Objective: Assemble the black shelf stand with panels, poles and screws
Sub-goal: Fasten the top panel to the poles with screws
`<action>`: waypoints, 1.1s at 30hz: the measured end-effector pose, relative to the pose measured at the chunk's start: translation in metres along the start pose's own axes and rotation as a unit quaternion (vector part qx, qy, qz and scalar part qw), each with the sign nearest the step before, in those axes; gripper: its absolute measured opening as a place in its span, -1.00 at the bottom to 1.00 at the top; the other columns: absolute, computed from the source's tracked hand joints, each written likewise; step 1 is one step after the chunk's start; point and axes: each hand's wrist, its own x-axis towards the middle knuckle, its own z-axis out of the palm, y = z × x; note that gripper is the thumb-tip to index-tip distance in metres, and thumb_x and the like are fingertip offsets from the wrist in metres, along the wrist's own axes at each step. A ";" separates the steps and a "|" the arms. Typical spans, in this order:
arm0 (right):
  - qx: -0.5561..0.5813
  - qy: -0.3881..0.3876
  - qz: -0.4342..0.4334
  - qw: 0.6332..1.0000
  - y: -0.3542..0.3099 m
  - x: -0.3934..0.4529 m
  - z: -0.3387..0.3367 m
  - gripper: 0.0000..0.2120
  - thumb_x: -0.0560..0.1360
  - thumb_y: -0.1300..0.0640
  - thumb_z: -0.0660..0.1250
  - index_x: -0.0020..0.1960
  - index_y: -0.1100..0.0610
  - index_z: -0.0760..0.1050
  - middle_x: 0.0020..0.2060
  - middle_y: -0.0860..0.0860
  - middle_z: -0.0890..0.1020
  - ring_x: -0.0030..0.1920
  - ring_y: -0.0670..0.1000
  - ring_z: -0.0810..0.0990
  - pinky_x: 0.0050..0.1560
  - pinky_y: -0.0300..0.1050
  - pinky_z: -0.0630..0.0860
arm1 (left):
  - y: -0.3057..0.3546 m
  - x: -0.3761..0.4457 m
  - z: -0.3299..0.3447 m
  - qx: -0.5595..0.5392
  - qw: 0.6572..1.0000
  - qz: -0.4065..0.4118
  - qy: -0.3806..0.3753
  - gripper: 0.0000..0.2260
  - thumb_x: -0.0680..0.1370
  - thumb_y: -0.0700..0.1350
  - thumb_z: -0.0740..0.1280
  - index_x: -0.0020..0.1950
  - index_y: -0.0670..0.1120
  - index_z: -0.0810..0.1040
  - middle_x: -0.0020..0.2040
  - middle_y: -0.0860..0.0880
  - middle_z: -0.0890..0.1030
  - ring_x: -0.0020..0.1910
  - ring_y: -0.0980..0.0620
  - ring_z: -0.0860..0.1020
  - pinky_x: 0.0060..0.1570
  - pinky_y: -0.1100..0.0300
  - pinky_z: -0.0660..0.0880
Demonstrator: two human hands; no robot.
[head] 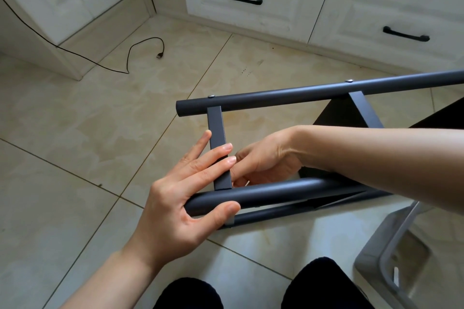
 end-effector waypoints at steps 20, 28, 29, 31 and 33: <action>0.040 0.007 -0.028 0.999 0.003 -0.002 -0.008 -0.86 0.55 0.20 0.29 0.03 0.25 0.57 -0.02 0.17 0.59 -0.06 0.05 0.60 0.05 -0.12 0.59 | 0.001 0.000 -0.001 0.005 1.000 -0.003 -0.001 -0.53 0.56 0.13 0.37 0.35 -0.13 0.53 0.42 -0.03 0.51 0.55 -0.07 0.30 0.49 0.10 0.29; 0.006 0.019 -0.021 1.000 0.000 0.000 -0.001 -0.62 0.55 0.17 0.30 0.29 0.35 0.45 0.11 0.22 0.53 0.09 0.12 0.56 0.20 -0.03 0.52 | 0.001 -0.001 -0.001 0.008 1.000 -0.004 -0.002 -0.53 0.57 0.15 0.36 0.35 -0.13 0.53 0.42 -0.02 0.51 0.55 -0.07 0.30 0.49 0.10 0.29; 0.012 0.013 -0.024 1.000 0.000 -0.001 -0.002 -0.71 0.58 0.19 0.27 0.24 0.33 0.49 0.08 0.21 0.56 0.02 0.09 0.59 0.12 -0.08 0.56 | 0.001 -0.001 -0.001 0.007 1.000 -0.004 -0.002 -0.52 0.57 0.15 0.36 0.35 -0.13 0.53 0.42 -0.02 0.51 0.55 -0.07 0.30 0.49 0.10 0.28; 0.032 0.009 -0.028 0.999 0.000 -0.005 -0.006 -0.86 0.60 0.23 0.24 0.04 0.25 0.56 -0.06 0.13 0.61 -0.13 0.01 0.63 -0.02 -0.13 0.60 | 0.001 -0.001 -0.001 0.008 1.000 -0.004 -0.003 -0.52 0.56 0.15 0.36 0.35 -0.13 0.53 0.42 -0.02 0.51 0.55 -0.07 0.30 0.49 0.10 0.29; 0.042 0.011 -0.025 0.999 0.000 -0.008 -0.011 -0.88 0.58 0.26 0.26 -0.06 0.23 0.57 -0.18 0.08 0.63 -0.20 -0.02 0.64 -0.05 -0.13 0.60 | 0.001 0.000 -0.001 0.011 1.000 -0.003 -0.004 -0.52 0.56 0.15 0.36 0.35 -0.13 0.53 0.42 -0.02 0.51 0.55 -0.07 0.30 0.49 0.10 0.29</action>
